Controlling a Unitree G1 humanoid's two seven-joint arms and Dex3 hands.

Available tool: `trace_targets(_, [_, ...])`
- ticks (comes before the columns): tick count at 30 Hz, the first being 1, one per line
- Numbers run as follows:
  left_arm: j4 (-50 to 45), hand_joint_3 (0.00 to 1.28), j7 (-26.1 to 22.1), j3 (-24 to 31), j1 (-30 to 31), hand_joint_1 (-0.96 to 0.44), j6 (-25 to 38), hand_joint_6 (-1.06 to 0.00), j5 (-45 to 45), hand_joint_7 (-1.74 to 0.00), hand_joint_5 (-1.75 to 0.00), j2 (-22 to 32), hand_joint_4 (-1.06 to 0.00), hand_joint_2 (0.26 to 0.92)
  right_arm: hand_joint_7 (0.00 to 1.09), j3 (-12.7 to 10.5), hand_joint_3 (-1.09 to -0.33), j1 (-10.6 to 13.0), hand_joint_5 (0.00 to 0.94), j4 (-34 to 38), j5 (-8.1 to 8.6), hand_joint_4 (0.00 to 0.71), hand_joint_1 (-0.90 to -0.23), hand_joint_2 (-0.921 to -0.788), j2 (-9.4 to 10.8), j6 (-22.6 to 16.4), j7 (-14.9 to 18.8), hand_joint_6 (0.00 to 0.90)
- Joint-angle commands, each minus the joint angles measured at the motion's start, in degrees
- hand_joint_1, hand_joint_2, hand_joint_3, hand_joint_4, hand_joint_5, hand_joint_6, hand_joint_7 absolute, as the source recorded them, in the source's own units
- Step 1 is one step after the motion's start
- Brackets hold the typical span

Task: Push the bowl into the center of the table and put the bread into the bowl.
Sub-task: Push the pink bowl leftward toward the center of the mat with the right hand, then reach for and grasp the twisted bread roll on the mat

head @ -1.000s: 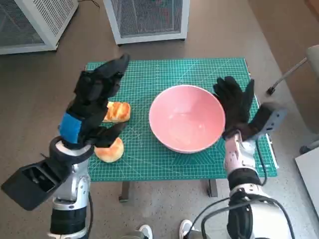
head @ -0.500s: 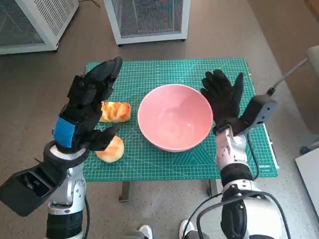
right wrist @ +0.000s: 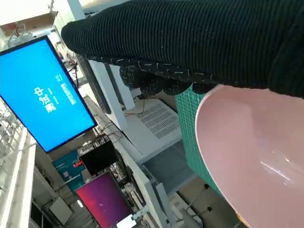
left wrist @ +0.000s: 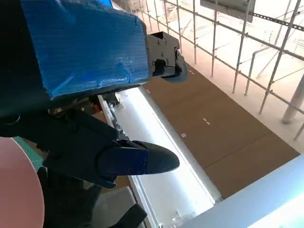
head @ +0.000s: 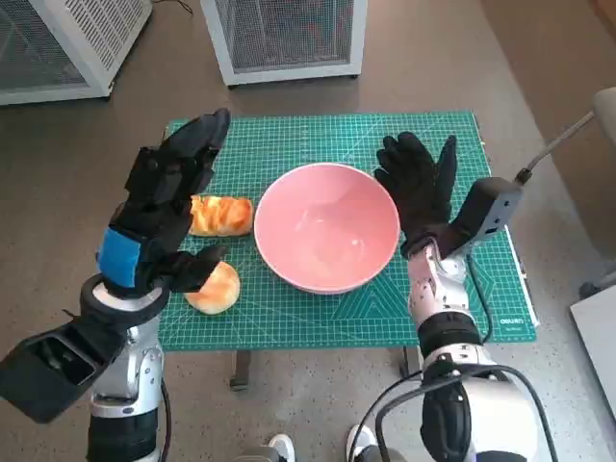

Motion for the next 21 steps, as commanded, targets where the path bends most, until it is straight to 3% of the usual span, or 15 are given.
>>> trace_targets(1, [-1.2,0.33,0.5,0.4,1.1,-0.57,0.1,-0.13,0.3,-0.43,0.00,0.6,-0.18,0.921,0.43,1.1,-0.578,-0.5,0.001,-1.0,-1.30,0.434,-0.295,-0.910,-1.0,-2.3,1.1,0.270])
trace_targets(6, [-0.4,0.33,0.5,0.9,0.7,-0.57,-0.1,-0.13,0.3,-0.42,0.00,1.1,-0.18,0.921,0.51,2.8,-0.613,0.0,0.002,-4.7,-1.88,0.433,-0.309,-0.889,-1.3,-10.8,5.2,0.226])
trace_targets(10, [0.0,0.33,0.8,1.7,0.1,-0.57,0.3,-0.14,0.4,-0.41,0.00,1.9,-0.17,0.921,0.60,4.2,-0.636,1.2,0.001,-8.9,-1.28,0.424,-0.326,-0.889,-1.7,-17.4,10.7,0.156])
trace_targets(13, [-0.2,0.33,1.3,2.2,-0.5,-0.57,0.8,-0.15,0.8,-0.38,0.00,2.6,-0.17,0.921,0.66,5.0,-0.651,2.7,0.001,-13.9,0.50,0.417,-0.339,-0.889,-1.5,-20.4,15.2,0.117])
trace_targets(16, [-0.1,0.33,1.9,2.7,-1.2,-0.58,1.0,-0.16,1.6,-0.35,0.00,3.4,-0.18,0.921,0.71,6.0,-0.629,4.8,0.001,-19.8,2.15,0.415,-0.360,-0.898,-1.1,-21.8,18.6,0.092])
trace_targets(18, [0.1,0.33,2.3,3.0,-1.7,-0.59,1.0,-0.17,2.5,-0.34,-0.01,4.1,-0.18,0.921,0.74,7.3,-0.596,7.0,0.002,-25.5,3.03,0.416,-0.383,-0.912,-0.7,-22.4,20.2,0.082])
trace_targets(21, [1.0,0.33,3.1,3.5,-2.6,-0.60,0.5,-0.17,4.7,-0.33,-0.01,5.4,-0.19,0.921,0.76,9.4,-0.572,10.7,0.003,-34.5,4.91,0.418,-0.399,-0.918,-0.4,-21.6,22.2,0.074])
